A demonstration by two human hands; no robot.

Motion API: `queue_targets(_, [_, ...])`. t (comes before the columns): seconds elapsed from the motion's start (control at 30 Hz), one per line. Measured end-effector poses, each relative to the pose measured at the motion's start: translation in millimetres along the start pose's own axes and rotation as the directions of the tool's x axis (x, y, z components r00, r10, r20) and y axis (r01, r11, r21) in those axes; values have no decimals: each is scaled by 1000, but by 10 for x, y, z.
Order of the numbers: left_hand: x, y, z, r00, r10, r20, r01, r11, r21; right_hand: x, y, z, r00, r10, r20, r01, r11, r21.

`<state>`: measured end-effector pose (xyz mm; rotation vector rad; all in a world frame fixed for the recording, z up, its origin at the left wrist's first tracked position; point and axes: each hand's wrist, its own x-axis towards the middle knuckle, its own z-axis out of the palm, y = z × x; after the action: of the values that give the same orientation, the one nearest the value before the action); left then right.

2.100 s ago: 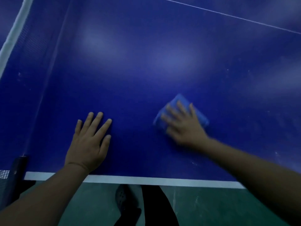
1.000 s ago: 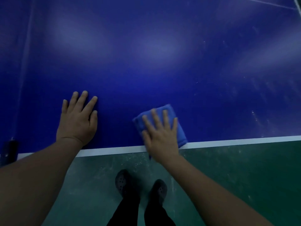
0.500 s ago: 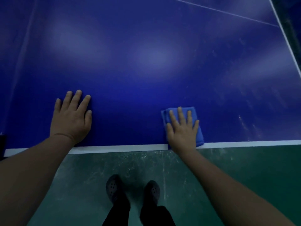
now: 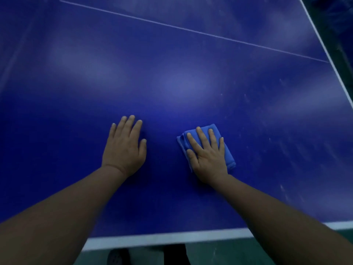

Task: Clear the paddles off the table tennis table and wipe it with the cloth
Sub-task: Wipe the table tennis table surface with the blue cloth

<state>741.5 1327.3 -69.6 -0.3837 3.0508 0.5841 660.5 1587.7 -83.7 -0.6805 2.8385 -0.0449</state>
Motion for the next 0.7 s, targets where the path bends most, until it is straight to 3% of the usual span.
queue_targets(0.3, [1561, 380, 185, 985, -163, -55, 162, 986, -27, 1934, 439, -396, 994, -92, -55, 93, 995, 20])
queue_targets(0.5, [1748, 401, 277, 982, -181, -48, 184, 980, 77, 3296, 621, -641, 991, -97, -95, 99, 995, 12])
queue_targets(0.6, [1765, 408, 267, 980, -194, -42, 197, 977, 78, 3942, 601, -842, 998, 9, -69, -6, 999, 54])
queue_targets(0.7, [1776, 416, 249, 979, -205, -14, 206, 975, 82, 3978, 443, -864, 988, 139, -70, -132, 986, 97])
